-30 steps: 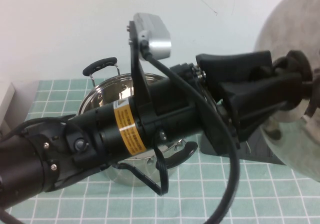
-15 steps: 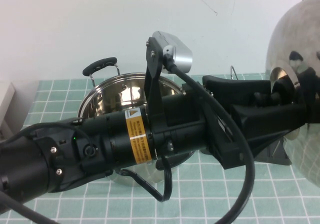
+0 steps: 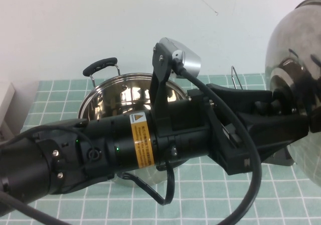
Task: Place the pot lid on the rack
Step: Hand over the pot lid
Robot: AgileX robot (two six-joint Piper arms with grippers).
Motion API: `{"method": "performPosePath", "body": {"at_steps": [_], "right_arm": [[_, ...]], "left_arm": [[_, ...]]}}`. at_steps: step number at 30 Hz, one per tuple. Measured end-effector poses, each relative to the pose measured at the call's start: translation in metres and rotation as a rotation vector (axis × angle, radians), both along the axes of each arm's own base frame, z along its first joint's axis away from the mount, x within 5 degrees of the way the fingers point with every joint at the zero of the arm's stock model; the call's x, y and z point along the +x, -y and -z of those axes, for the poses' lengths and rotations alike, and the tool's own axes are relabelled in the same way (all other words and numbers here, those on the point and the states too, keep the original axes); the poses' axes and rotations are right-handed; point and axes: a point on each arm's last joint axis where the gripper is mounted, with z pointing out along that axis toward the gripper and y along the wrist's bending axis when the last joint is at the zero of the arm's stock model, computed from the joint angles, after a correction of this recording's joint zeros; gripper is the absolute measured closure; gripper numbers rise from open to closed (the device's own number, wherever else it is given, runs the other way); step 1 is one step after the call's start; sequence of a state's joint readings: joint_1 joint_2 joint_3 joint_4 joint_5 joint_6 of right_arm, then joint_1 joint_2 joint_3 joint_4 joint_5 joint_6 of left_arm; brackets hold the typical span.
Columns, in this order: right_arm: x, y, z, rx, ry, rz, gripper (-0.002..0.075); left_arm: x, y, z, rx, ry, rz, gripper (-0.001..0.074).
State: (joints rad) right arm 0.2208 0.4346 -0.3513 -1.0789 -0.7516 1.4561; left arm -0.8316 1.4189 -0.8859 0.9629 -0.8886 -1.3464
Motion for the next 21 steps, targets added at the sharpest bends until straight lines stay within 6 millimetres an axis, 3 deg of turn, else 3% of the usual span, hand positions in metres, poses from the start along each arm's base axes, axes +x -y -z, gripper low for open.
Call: {"method": "performPosePath", "body": {"at_steps": [21], "right_arm": [[0.0029, 0.0021, 0.0014, -0.073, 0.055, 0.069, 0.0675]], "left_arm": [[0.0009, 0.0003, 0.0021, 0.030, 0.037, -0.012, 0.0148]]}}
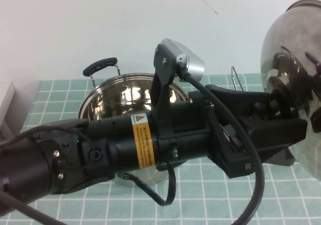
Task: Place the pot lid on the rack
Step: Hand over the pot lid, then place the pot lid on the pot rack
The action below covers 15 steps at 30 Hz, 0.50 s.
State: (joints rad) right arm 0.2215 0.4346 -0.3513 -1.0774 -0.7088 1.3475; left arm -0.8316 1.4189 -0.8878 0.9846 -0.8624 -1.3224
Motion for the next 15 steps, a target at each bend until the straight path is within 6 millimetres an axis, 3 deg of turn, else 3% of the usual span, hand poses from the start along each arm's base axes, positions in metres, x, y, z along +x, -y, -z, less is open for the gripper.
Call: {"method": "performPosePath", "body": {"at_steps": [10, 15], "right_arm": [[0.004, 0.003, 0.000, -0.005, 0.007, 0.052, 0.0673], [0.013, 0.009, 0.007, -0.058, -0.029, 0.166, 0.0697]], "left_arm": [[0.004, 0.000, 0.004, 0.047, 0.012, -0.048, 0.0148], [0.000, 0.000, 0.002, 0.053, 0.031, -0.035, 0.0149]]}}
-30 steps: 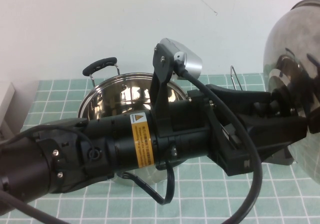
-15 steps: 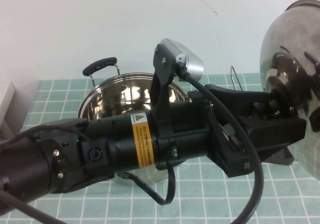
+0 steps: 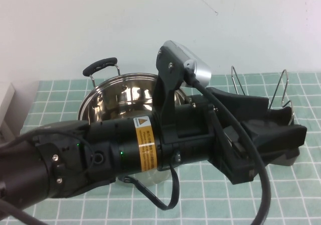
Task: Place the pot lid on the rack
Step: Place the pot lid on the pot rack
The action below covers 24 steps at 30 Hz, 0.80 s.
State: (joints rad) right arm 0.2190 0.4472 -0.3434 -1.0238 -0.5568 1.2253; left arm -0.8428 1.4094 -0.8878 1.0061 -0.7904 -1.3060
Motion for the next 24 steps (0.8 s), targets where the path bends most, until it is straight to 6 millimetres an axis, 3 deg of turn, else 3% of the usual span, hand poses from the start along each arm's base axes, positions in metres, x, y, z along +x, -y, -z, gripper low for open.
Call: {"method": "performPosePath", "body": {"at_steps": [6, 8, 11, 13, 16, 21, 24], "right_arm": [[0.001, 0.001, 0.000, 0.007, -0.001, 0.014, 0.0699], [0.001, 0.002, -0.001, 0.023, -0.001, 0.021, 0.0699], [0.003, 0.003, -0.004, 0.086, -0.011, 0.023, 0.0700], [0.005, 0.003, -0.006, 0.143, -0.008, 0.005, 0.0700], [0.011, 0.000, -0.012, 0.254, 0.016, -0.053, 0.0700], [0.032, -0.003, -0.019, 0.484, 0.051, -0.162, 0.0700], [0.053, -0.006, -0.011, 0.540, 0.017, -0.175, 0.0700]], "left_arm": [[0.005, -0.001, 0.005, 0.050, -0.002, -0.054, 0.0154], [0.007, -0.001, 0.006, 0.070, -0.003, -0.076, 0.0189], [0.009, -0.002, 0.010, 0.111, 0.012, -0.100, 0.0337], [0.010, -0.002, 0.013, 0.151, 0.040, -0.106, 0.0515], [0.009, -0.003, 0.019, 0.235, 0.117, -0.088, 0.0668], [0.004, -0.005, 0.031, 0.365, 0.118, -0.032, 0.0727], [0.001, -0.009, 0.037, 0.450, 0.109, -0.003, 0.0731]]}}
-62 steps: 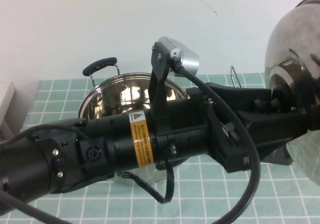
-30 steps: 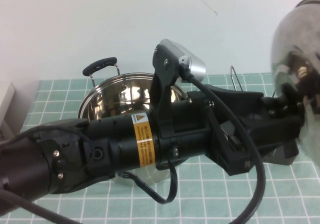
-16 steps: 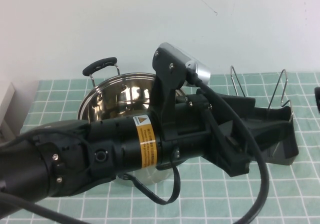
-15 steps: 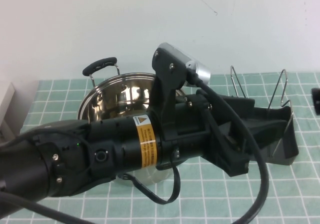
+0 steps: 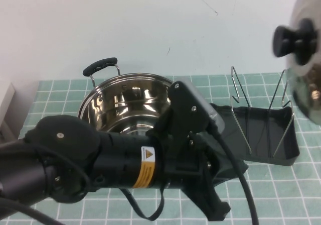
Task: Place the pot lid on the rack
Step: Place the pot lid on the pot rack
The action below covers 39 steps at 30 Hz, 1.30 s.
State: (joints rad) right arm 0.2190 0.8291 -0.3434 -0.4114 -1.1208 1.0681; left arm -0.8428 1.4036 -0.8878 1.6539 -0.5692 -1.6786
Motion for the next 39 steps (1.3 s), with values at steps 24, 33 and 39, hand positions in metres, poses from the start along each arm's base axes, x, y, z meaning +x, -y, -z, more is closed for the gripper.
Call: {"method": "performPosePath", "body": {"at_steps": [24, 33, 39], "right_arm": [[0.110, -0.021, 0.046, -0.073, -0.282, 0.046, 0.0700], [0.133, -0.026, 0.093, -0.115, -0.461, 0.049, 0.0700], [0.143, -0.027, 0.114, -0.119, -0.532, 0.056, 0.0701]], "left_arm": [[-0.041, -0.052, -0.018, -0.041, 0.040, -0.058, 0.0736], [-0.043, -0.054, -0.011, -0.023, 0.019, -0.052, 0.0736], [-0.043, -0.054, -0.011, -0.023, 0.020, -0.053, 0.0736]]}}
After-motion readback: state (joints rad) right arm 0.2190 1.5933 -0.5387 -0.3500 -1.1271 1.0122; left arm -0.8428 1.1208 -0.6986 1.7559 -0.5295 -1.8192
